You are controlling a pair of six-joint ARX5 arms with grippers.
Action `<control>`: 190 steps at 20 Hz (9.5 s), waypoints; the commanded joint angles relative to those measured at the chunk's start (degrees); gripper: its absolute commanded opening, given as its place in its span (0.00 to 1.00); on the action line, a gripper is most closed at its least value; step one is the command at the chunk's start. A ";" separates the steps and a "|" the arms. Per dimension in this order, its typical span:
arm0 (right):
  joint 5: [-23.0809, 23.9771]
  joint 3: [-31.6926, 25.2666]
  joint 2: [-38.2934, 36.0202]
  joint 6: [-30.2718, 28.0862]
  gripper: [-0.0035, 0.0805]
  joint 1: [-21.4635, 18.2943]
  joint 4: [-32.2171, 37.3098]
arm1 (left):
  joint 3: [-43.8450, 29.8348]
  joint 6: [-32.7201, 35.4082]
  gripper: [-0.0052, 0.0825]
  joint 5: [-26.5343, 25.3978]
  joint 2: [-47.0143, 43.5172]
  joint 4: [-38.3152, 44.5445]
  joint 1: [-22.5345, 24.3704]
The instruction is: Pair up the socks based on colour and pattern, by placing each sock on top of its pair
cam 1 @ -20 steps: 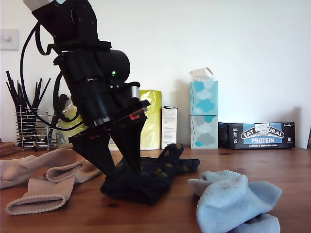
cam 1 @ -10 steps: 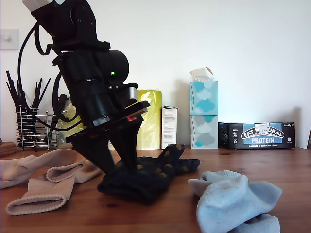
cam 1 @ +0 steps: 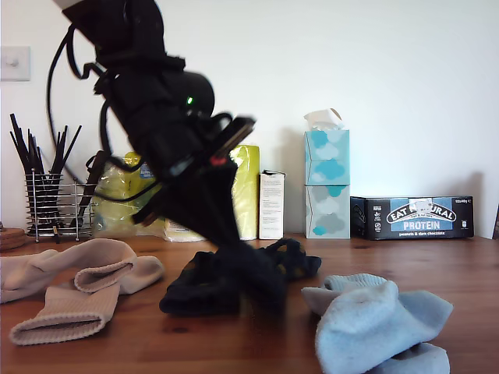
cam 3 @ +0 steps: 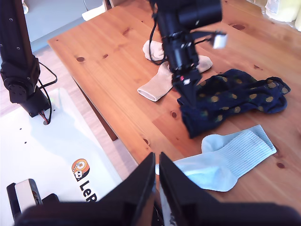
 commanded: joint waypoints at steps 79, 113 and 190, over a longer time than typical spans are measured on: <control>-0.07 0.11 4.85 -2.97 0.03 -0.09 -0.15 | 36.00 7.63 0.03 -40.11 5.01 -11.08 6.80; -1.66 0.11 4.85 -3.34 0.03 -0.09 -0.22 | 45.48 1.09 0.03 -38.34 9.94 -12.09 3.96; -0.07 0.11 4.31 -6.25 0.03 4.04 -3.76 | 10.16 0.07 0.03 -20.50 10.86 -13.27 -5.09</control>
